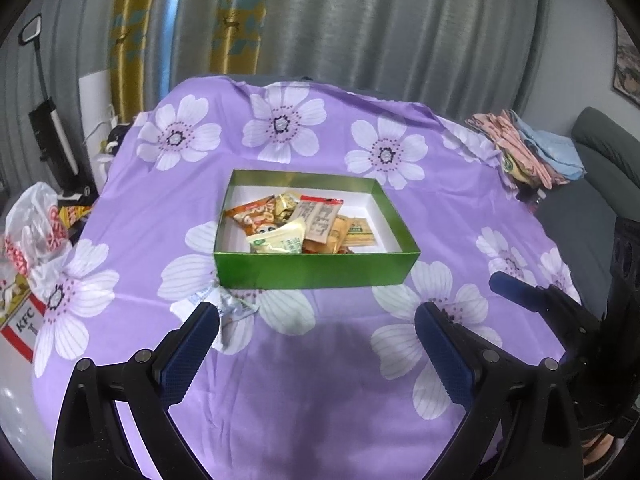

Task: Organize snacks
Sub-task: 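Withdraw the right tool and move toward the white printed bag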

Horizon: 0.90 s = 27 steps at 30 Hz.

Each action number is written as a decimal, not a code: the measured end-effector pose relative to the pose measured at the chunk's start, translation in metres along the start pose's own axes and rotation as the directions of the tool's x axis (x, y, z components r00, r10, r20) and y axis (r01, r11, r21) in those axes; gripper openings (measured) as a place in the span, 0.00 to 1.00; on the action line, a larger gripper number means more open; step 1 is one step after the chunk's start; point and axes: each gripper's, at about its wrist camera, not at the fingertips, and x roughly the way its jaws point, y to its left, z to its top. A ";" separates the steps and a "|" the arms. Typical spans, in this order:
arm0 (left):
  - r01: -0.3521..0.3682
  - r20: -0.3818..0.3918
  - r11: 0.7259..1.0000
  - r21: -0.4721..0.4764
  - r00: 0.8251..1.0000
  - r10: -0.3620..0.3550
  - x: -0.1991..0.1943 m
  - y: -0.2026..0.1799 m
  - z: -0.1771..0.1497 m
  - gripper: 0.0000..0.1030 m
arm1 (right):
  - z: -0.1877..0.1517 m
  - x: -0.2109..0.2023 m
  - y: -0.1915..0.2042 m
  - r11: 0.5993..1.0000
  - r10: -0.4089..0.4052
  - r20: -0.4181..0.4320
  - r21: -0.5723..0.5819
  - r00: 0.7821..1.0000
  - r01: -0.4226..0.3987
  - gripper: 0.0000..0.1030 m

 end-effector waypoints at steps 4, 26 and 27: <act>-0.010 -0.009 1.000 -0.012 1.000 0.010 0.002 0.009 -0.005 0.95 | -0.004 0.009 0.004 1.000 0.017 -0.021 0.009 1.000 -0.016 0.98; -0.063 -0.139 0.962 -0.266 0.990 0.027 0.045 0.115 -0.046 0.95 | -0.028 0.090 0.025 0.997 0.075 -0.212 -0.005 0.974 -0.078 0.98; -0.062 -0.141 0.961 -0.269 0.990 0.025 0.047 0.116 -0.046 0.95 | -0.029 0.094 0.026 0.996 0.080 -0.218 -0.007 0.973 -0.084 0.98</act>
